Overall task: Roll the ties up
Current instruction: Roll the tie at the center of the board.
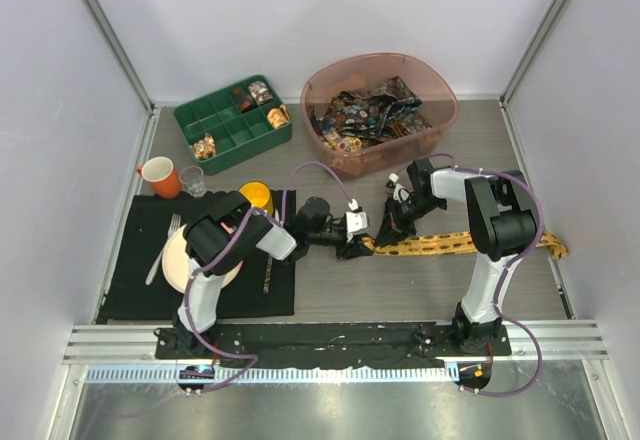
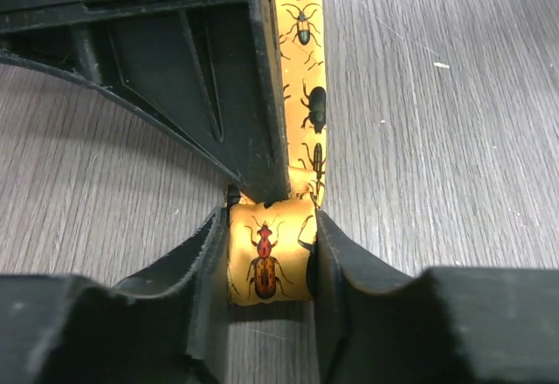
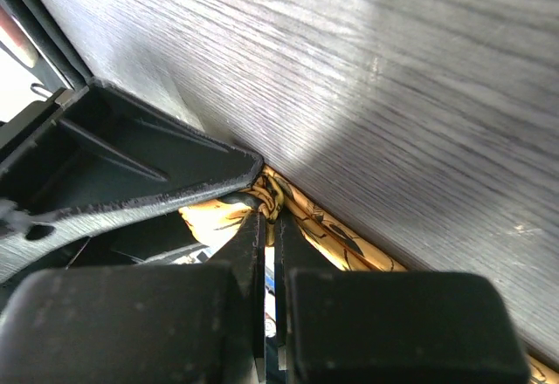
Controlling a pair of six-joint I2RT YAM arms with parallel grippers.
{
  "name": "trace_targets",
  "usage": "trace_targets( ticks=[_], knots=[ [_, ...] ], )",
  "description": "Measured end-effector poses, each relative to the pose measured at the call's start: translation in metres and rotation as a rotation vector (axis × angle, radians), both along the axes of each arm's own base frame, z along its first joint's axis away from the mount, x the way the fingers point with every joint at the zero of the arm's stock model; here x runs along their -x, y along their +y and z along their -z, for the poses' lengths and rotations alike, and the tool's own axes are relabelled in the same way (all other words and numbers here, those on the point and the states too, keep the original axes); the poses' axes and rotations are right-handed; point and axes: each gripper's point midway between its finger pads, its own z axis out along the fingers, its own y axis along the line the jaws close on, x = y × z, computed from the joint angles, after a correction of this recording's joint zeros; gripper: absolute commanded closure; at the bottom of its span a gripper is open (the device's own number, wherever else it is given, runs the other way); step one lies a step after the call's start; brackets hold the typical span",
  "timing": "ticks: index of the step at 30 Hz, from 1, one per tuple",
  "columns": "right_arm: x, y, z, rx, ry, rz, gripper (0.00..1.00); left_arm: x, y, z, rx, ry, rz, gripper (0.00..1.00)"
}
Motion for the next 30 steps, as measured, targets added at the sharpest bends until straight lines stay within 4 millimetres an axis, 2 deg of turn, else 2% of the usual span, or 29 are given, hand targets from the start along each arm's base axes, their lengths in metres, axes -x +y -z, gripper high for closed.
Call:
trace_targets(
  ticks=[2, 5, 8, 11, 16, 19, 26, 29, 30],
  knots=[
    [0.0, 0.0, 0.0, -0.004, 0.0, 0.0, 0.96, 0.001, 0.002, 0.0, -0.008, -0.007, -0.002, 0.8],
    [0.0, 0.001, -0.002, -0.01, -0.001, 0.0, 0.83, 0.0, 0.003, -0.001, -0.029, -0.032, -0.017, 0.89],
    [0.0, 0.002, -0.002, -0.01, -0.003, -0.004, 0.75, -0.001, 0.007, 0.0, -0.069, -0.042, -0.033, 0.94],
    [-0.001, -0.001, -0.006, 0.002, -0.024, -0.015, 0.67, -0.002, 0.009, 0.0, -0.122, -0.044, -0.037, 0.96],
    [-0.012, -0.018, -0.02, 0.01, -0.08, 0.012, 0.53, -0.007, 0.014, -0.001, -0.228, -0.042, -0.048, 0.96],
    [-0.016, -0.017, -0.031, -0.028, -0.096, 0.04, 0.52, -0.009, 0.018, -0.001, -0.274, -0.041, -0.052, 0.95],
    [-0.01, 0.017, -0.035, -0.118, -0.078, 0.055, 0.52, -0.01, 0.018, -0.001, -0.329, -0.05, -0.042, 0.93],
    [-0.01, 0.025, -0.035, -0.13, -0.082, 0.045, 0.55, -0.01, 0.018, -0.001, -0.344, -0.053, -0.041, 0.93],
    [-0.009, 0.027, -0.035, -0.132, -0.08, 0.044, 0.59, -0.01, 0.018, 0.0, -0.348, -0.05, -0.04, 0.93]
  ],
)
